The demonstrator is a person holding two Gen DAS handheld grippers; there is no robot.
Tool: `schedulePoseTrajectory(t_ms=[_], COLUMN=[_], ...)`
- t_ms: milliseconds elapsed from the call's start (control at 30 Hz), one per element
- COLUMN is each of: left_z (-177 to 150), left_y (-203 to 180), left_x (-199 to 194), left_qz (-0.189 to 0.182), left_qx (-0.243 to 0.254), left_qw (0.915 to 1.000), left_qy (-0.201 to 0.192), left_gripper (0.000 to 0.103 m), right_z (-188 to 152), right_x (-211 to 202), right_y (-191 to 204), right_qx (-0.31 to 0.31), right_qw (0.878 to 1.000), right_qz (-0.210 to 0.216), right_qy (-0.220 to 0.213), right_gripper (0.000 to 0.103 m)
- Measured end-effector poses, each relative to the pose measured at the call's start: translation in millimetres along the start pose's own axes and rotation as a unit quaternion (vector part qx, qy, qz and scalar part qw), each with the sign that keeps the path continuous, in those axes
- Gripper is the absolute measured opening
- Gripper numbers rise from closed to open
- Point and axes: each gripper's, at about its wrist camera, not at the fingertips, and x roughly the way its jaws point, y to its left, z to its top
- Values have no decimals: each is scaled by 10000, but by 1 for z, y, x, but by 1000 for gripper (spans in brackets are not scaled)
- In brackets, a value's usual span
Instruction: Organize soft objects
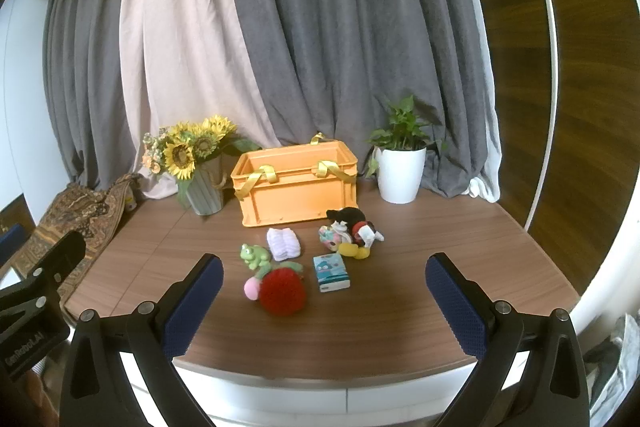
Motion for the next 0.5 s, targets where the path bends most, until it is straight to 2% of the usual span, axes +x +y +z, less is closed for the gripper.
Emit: schedulePoseTrajectory(t_ms=[300,500], left_z=[-4,-13], left_y=[7,14], left_x=[26,66], left_qz=[-134,-378], left_qx=[39,187], left_qw=[9997,9977], left_qy=[195,521], left_gripper=[103,103], right_z=[-1,-2], right_x=[5,30], right_y=[8,20], right_qx=[-14,16], right_qw=[10000,9999], right_qz=[-2,-37], right_qy=[52,153], right_gripper=[103,103])
